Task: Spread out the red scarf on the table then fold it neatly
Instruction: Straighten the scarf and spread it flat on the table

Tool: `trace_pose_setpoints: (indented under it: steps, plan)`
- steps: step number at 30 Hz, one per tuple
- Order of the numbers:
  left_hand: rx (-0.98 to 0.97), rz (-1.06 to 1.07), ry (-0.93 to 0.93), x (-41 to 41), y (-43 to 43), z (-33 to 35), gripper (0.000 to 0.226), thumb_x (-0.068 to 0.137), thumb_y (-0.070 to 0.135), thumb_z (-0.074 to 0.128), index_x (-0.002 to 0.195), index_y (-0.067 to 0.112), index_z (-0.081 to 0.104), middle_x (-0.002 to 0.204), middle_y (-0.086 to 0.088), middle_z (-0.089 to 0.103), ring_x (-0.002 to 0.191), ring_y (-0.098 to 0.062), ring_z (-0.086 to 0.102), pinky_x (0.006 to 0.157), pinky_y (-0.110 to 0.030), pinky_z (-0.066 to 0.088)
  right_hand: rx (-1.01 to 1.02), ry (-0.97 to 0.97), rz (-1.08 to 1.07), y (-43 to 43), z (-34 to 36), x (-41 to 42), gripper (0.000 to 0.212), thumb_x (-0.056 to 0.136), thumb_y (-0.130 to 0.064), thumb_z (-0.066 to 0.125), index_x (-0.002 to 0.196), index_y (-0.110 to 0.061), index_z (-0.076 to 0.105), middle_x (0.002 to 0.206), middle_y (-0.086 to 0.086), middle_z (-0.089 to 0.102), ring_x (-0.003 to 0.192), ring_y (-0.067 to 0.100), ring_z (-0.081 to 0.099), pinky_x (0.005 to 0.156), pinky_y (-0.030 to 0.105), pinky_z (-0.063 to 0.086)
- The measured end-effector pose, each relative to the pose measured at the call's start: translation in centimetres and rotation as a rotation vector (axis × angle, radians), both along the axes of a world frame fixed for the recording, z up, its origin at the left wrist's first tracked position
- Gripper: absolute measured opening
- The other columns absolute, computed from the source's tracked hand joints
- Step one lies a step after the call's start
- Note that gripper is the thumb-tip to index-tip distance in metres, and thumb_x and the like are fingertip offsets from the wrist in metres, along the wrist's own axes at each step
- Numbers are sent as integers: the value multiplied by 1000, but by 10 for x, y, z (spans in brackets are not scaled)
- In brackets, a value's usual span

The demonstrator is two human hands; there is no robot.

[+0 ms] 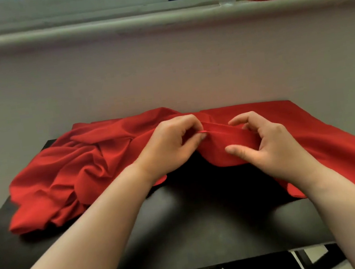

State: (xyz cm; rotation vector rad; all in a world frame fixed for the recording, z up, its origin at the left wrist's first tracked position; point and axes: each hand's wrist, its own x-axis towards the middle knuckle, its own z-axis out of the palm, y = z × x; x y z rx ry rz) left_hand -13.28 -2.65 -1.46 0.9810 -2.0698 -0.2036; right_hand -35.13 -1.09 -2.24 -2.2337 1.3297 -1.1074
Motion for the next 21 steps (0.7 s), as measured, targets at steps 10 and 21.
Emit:
trace_pose_setpoints:
  steps: [10, 21]
  plan:
    - [-107, 63, -34, 15, 0, 55, 22, 89, 26, 57, 72, 13, 58, 73, 2, 49, 63, -7, 45, 65, -15, 36, -258, 47, -38, -8, 54, 4, 27, 82, -48, 58, 80, -21, 63, 63, -4, 63, 58, 16, 59, 60, 38, 50]
    - [-38, 232, 4, -4, 5, 79, 15, 84, 19, 57, 72, 18, 64, 60, 14, 57, 57, 2, 53, 59, -4, 36, -178, 56, -82, -14, 76, 30, 14, 90, -9, 53, 92, -15, 66, 80, -3, 62, 77, 12, 54, 68, 17, 34]
